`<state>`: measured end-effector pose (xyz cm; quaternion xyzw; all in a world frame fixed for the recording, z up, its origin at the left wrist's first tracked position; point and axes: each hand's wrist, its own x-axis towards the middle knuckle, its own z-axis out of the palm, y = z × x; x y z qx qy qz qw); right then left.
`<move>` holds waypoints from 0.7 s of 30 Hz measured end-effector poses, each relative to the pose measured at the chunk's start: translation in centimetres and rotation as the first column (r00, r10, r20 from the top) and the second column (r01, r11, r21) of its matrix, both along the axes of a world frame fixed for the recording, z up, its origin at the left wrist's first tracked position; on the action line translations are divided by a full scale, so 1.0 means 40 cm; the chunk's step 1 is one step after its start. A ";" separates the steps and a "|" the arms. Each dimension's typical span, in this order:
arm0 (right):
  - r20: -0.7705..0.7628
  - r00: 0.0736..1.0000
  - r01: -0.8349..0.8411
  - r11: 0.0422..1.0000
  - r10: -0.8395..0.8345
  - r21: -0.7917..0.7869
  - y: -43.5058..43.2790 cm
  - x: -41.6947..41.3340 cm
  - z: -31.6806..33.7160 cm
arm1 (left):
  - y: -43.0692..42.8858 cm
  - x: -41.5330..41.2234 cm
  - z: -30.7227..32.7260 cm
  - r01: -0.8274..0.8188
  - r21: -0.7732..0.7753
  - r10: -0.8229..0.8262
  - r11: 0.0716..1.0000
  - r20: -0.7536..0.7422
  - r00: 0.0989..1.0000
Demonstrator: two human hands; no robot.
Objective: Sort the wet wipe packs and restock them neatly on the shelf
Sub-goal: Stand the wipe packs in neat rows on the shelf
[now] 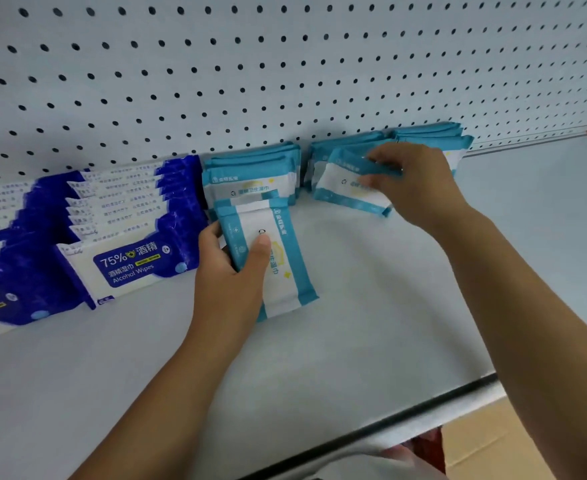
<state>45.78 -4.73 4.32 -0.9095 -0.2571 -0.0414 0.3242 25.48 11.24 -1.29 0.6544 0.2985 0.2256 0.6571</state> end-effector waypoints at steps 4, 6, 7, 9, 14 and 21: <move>0.234 0.965 -0.080 0.983 0.118 -0.167 0.036 0.064 -0.021 | 0.001 0.002 0.001 0.008 -0.010 -0.008 1.000 -0.011 1.000; 0.339 0.930 -0.085 0.979 0.144 -0.183 0.049 0.080 -0.037 | -0.001 0.003 0.002 0.014 -0.013 -0.014 1.000 -0.009 1.000; 0.380 0.915 -0.074 0.982 0.136 -0.173 0.054 0.086 -0.045 | -0.001 0.004 0.002 0.017 -0.011 -0.017 1.000 -0.009 1.000; 0.445 0.890 -0.035 0.988 0.100 -0.152 0.062 0.090 -0.058 | 0.000 0.003 0.002 0.019 -0.009 -0.019 1.000 -0.006 1.000; 0.481 0.875 0.069 0.998 -0.055 -0.011 0.066 0.065 -0.077 | 0.001 0.002 0.002 0.021 -0.034 -0.021 0.999 -0.003 1.000; -0.157 0.988 0.027 0.979 0.005 0.200 0.064 -0.133 -0.043 | 0.002 -0.002 0.006 0.021 -0.060 -0.022 0.998 -0.003 1.000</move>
